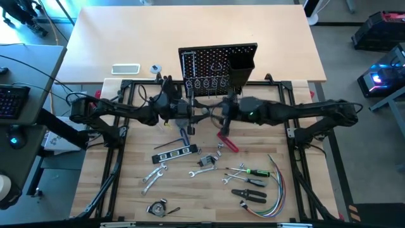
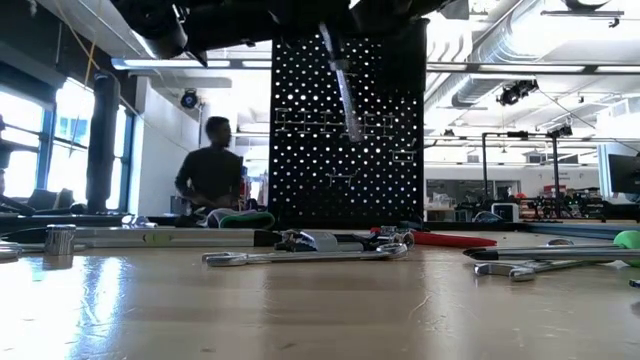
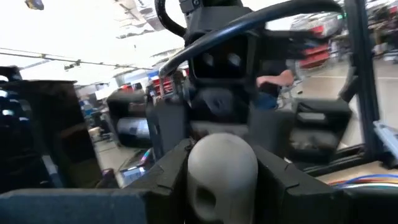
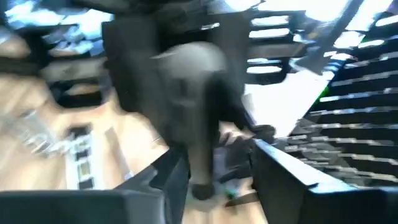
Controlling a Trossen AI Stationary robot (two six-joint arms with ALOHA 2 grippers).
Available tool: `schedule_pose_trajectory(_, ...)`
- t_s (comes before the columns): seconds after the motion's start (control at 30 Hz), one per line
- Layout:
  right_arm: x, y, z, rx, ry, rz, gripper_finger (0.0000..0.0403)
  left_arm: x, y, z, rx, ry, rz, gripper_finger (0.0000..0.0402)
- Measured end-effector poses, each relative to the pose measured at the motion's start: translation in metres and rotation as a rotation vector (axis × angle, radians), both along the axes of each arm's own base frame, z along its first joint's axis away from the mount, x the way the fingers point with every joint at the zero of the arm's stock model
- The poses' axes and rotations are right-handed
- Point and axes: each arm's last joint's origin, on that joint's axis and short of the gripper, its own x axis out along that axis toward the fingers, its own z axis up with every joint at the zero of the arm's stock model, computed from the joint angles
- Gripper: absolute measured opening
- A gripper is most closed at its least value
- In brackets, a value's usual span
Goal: Hang tools onto peg board
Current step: Hang the top gray screwdriver on the pegboard
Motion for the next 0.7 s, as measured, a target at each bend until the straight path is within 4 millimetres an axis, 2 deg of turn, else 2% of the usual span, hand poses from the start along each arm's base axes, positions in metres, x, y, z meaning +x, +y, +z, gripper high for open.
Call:
schedule_pose_trajectory(0.1,-0.011,-0.001,0.009,-0.023,0.005,-0.087,0.0179,-0.004,-0.001,0.007,0.022,-0.023,0.023,0.0108)
schedule_pose_trajectory(0.33,-0.041,0.005,0.023,-0.041,0.037,-0.200,0.0186,-0.013,0.000,0.024,0.068,-0.090,0.105,0.0108)
schedule_pose_trajectory(0.5,-0.055,0.010,0.022,-0.012,0.083,-0.276,0.0187,-0.009,0.002,0.037,0.110,-0.122,0.185,0.0108)
schedule_pose_trajectory(0.7,-0.060,0.012,0.009,0.068,0.177,-0.321,0.0187,0.000,0.004,0.055,0.174,-0.145,0.256,0.0108)
